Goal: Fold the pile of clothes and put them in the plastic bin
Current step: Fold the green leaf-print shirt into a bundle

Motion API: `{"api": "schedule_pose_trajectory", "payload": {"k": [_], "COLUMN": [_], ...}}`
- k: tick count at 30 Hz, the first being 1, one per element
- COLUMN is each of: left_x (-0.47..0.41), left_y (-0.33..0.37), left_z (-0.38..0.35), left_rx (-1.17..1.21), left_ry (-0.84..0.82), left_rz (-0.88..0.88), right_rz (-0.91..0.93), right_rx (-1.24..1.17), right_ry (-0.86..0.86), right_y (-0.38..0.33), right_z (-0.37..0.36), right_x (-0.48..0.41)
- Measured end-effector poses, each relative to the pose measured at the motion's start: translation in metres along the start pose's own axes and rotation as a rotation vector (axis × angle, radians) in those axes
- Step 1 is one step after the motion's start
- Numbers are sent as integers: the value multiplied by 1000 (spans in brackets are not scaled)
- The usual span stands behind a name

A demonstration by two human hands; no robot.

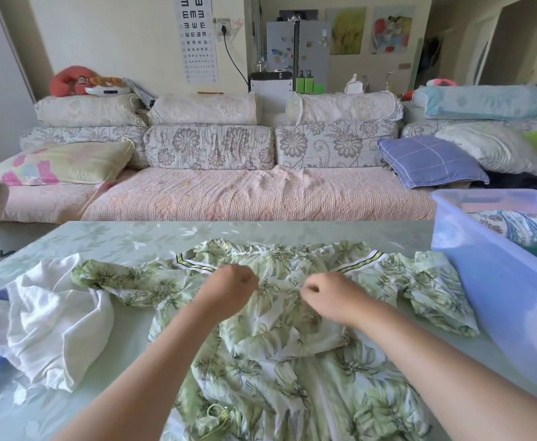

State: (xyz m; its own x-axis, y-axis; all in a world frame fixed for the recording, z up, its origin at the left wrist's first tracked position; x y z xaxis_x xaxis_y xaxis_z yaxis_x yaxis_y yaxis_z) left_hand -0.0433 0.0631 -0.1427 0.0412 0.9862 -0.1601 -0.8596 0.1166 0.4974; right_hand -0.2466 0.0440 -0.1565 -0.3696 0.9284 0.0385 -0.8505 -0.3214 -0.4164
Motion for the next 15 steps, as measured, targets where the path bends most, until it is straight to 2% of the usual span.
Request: {"api": "schedule_pose_trajectory", "payload": {"k": [1, 2, 3, 6, 10, 12, 15], "left_x": [-6, -11, -15, -18, -8, -19, -56], "left_y": [2, 4, 3, -5, -16, -18, -22], "left_z": [2, -3, -14, -54, -69, -65, -53], "left_rx": [-104, -195, -262, -352, -558, -475, -305], "left_ry": [121, 150, 94, -189, -507, -438, -128], "left_rz": [-73, -126, -147, -164, -186, -147, -123], "right_rz": [29, 64, 92, 122, -5, -60, -60], "right_rx": [102, 192, 237, 292, 365, 317, 206], "right_ry": [152, 255, 288, 86, -183, -215, -70], "right_y": [0, -1, -2, 1, 28, 36, 30], "right_z": [8, 10, 9, -19, -55, -57, -44], "right_x": [-6, -10, -14, -23, -28, -38, -56]}}
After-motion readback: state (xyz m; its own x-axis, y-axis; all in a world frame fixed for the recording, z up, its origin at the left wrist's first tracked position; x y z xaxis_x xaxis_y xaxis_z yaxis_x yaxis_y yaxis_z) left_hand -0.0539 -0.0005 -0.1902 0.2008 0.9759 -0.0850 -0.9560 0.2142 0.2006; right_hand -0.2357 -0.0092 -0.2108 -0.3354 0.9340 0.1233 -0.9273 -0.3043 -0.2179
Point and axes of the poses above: each hand's wrist, its own x-axis away from the middle knuckle, its own z-axis out of the back of the hand, y = z × x, the point moved 6 cm from there along -x, towards the middle knuckle, and after that the axes turned 2 degrees about -z, right-handed, at the moved point
